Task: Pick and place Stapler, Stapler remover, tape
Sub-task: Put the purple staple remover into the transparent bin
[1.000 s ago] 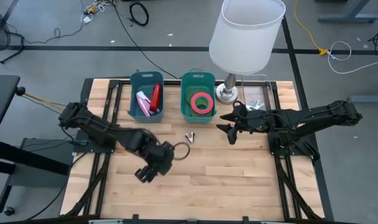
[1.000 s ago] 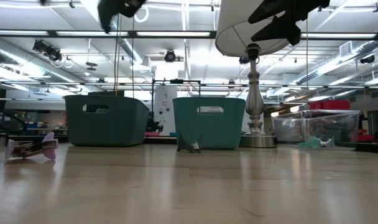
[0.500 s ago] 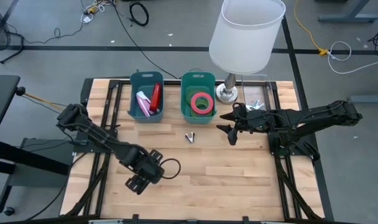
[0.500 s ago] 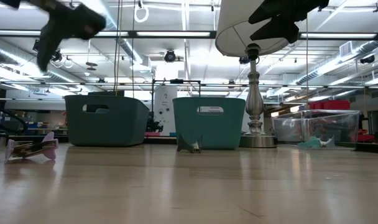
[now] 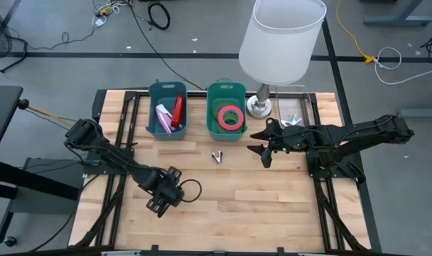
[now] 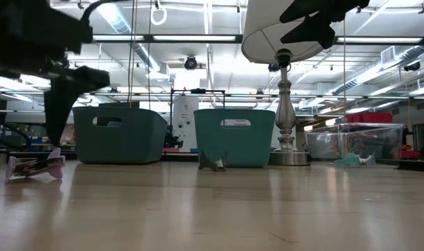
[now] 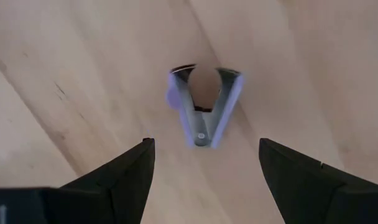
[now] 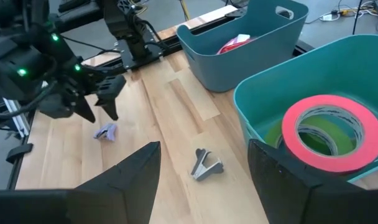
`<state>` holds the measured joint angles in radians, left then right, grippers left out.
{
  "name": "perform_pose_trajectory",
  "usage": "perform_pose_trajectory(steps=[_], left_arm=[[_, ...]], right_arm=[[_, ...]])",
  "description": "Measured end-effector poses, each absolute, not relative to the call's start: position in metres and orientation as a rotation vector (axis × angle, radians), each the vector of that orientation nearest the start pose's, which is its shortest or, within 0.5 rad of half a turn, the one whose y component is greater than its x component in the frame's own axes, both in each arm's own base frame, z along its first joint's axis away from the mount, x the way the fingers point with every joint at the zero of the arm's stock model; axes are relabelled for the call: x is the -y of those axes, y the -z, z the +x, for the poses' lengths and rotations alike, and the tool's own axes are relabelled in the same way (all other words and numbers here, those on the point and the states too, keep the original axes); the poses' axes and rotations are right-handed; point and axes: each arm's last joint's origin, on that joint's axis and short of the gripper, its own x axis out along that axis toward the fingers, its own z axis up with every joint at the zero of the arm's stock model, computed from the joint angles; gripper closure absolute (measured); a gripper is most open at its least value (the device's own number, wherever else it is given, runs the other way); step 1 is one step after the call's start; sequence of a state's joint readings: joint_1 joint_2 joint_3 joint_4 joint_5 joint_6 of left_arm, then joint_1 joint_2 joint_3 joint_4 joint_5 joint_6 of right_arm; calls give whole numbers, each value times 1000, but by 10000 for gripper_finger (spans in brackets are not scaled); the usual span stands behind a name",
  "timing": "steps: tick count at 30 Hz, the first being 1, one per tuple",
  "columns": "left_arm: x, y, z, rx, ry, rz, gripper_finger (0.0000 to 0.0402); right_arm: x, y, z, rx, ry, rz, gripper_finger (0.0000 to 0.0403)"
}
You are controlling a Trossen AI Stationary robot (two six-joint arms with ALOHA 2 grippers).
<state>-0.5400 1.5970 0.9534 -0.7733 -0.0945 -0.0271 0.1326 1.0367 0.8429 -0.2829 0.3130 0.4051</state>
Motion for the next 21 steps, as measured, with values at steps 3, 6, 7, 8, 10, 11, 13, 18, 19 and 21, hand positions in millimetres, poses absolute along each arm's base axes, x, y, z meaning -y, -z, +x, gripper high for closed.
perform_pose_trajectory(steps=[3,6,7,8,10,11,13,18,19,21], left_arm=[[136,-164,232,-1365,339,411,115],[136,-157,231,-1343,349,397,115],[135,-156,231,-1341,348,395,115],[135,-155,231,-1342,344,390,115],[136,-156,233,-1322,330,371,115],[136,-156,234,-1310,328,364,115],[136,-156,237,-1290,324,353,115],[132,-156,243,-1266,311,327,115],[130,-155,244,-1272,311,322,115],[127,-156,246,-1273,317,306,115]], right_arm=[[-21,-299,221,-422,268,292,163],[-21,-299,221,-422,268,292,163],[-21,-299,221,-422,268,292,163],[-21,-299,221,-422,269,292,163],[-21,-299,221,-422,269,292,163],[-20,-299,221,-422,270,292,163],[-20,-299,221,-420,277,290,163],[-20,-299,221,-421,277,289,163],[-20,-299,221,-421,277,289,163],[-20,-299,221,-420,278,289,163]])
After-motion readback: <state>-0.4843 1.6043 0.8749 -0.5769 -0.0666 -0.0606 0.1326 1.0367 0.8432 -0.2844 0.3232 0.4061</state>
